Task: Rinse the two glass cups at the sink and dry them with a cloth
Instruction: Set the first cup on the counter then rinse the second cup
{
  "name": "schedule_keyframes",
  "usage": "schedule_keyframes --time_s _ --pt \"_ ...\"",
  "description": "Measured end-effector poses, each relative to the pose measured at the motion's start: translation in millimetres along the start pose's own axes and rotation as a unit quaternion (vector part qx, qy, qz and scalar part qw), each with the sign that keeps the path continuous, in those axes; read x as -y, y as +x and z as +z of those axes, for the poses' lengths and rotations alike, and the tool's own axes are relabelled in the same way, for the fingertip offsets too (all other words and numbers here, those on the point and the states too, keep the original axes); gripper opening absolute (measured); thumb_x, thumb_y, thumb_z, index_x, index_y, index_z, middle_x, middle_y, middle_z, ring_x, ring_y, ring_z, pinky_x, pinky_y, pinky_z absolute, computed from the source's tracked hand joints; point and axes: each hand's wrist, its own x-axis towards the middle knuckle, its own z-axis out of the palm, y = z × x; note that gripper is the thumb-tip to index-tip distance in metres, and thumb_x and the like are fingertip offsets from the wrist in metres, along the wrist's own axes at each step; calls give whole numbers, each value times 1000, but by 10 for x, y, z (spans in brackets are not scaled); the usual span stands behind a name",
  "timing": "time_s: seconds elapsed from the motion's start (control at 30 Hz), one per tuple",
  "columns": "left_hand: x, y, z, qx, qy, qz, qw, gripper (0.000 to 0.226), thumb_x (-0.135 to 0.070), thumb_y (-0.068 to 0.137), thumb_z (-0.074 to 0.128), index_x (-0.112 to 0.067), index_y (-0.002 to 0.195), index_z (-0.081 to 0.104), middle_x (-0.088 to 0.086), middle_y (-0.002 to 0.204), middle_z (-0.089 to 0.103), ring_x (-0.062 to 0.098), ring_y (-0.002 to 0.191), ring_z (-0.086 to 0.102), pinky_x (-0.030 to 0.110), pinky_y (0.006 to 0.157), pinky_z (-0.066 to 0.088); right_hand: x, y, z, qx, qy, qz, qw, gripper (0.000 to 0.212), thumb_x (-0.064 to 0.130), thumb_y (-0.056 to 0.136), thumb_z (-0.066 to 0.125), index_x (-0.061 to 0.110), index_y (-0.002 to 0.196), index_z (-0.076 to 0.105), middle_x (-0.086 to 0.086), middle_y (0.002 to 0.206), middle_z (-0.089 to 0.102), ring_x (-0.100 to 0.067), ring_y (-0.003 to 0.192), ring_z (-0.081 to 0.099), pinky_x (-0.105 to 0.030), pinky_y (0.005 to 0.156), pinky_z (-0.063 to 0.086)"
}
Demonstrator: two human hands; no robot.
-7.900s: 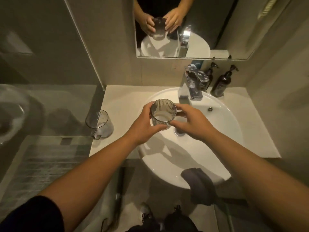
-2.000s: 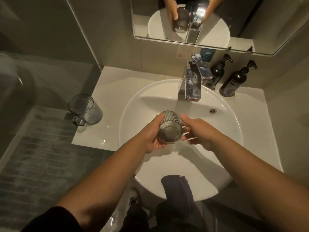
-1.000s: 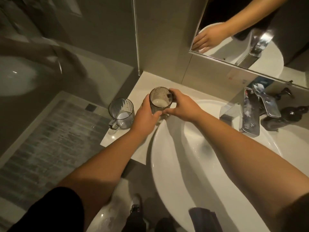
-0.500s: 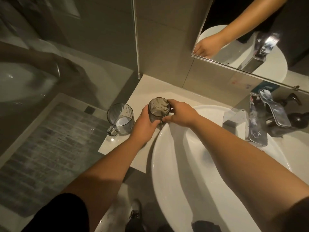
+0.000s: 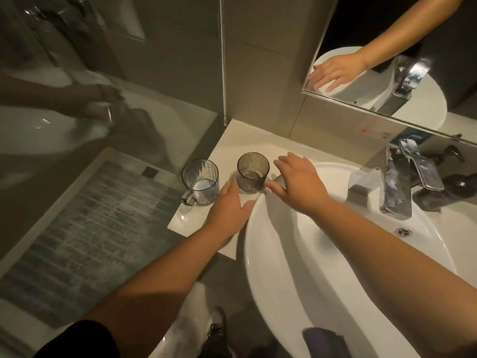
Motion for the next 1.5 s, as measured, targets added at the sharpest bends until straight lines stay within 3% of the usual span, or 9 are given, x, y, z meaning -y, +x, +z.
schedule_keyframes --time_s 0.13,0.27,0.33,0.53,0.67,0.83,0.97,1.37,1.5 --pt "99 -258 -184 29 88 10 996 58 -40 102 47 -13 153 34 8 161 33 27 144 38 38 111 36 268 -137 21 -35 -23 -58 997 49 40 87 63 7 123 60 -16 126 60 -38 126 49 -53 106 35" --pt "300 -490 -362 -12 124 -6 992 30 -38 99 49 -16 115 60 7 118 67 28 107 62 37 84 49 602 -223 91 -18 -15 -119 993 47 41 91 45 9 122 59 -12 124 61 -33 118 54 -47 101 42" --pt "422 -562 -461 -65 88 -32 993 25 -36 98 52 -13 107 58 9 112 65 31 101 62 38 81 49 745 -234 149 0 -5 -125 992 47 39 91 47 7 124 59 -13 122 63 -33 112 59 -44 97 46" --pt "707 -538 -637 -180 10 -85 980 39 -34 97 59 -9 126 51 14 131 51 35 112 57 39 82 44 1122 -71 253 29 3 -110 993 56 34 92 55 6 139 44 -15 130 59 -33 114 58 -41 94 47" --pt "818 -337 -659 -148 -48 -97 983 49 -40 98 57 -7 134 51 15 130 59 34 118 57 41 95 46 1232 71 360 35 20 -80 996 64 34 93 53 5 147 33 -16 144 48 -31 128 49 -39 104 41" --pt "815 -192 -694 -88 -125 -84 985 31 -36 100 54 -7 101 63 8 91 65 27 87 62 36 71 44 1257 86 457 32 21 -70 997 61 31 95 52 5 147 34 -16 151 40 -32 132 45 -39 108 38" --pt "853 -204 -681 -72 -203 -79 973 24 -29 98 53 -13 81 62 15 83 64 32 85 67 47 79 52 1240 41 456 25 19 -75 997 60 31 95 53 7 147 35 -14 150 42 -31 131 47 -38 107 38" --pt "359 -691 -804 -88 -318 -13 944 23 -19 98 51 -8 79 59 11 82 57 20 78 51 34 76 42 1037 -403 -245 -116 30 -110 987 58 20 85 65 3 137 48 -18 136 55 -36 118 57 -44 99 46" --pt "57 -751 -689 -63 -307 8 950 27 -38 81 51 -15 71 57 11 79 60 23 75 53 37 73 44 472 -603 -626 -184 -46 -73 979 52 15 80 67 -1 127 54 -22 130 57 -41 121 52 -52 102 42"
